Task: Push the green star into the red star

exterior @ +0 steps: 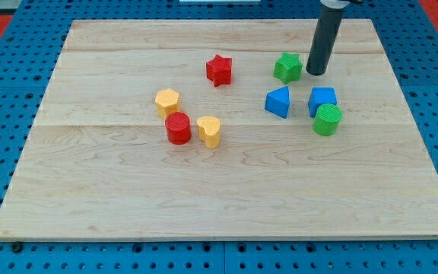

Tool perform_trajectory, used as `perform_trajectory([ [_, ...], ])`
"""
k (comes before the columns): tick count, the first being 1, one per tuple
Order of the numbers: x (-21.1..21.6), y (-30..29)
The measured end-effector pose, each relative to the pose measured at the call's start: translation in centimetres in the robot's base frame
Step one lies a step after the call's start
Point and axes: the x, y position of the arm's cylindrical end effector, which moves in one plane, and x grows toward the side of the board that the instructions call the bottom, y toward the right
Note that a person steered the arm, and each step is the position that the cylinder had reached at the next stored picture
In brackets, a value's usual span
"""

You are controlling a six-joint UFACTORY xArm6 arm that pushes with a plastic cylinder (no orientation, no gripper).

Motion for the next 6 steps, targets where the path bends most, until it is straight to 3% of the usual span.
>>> perform_trajectory([
  [2,-1.2,-11.7],
  [5,-1.2,-11.1],
  [6,-1.2,-8.3],
])
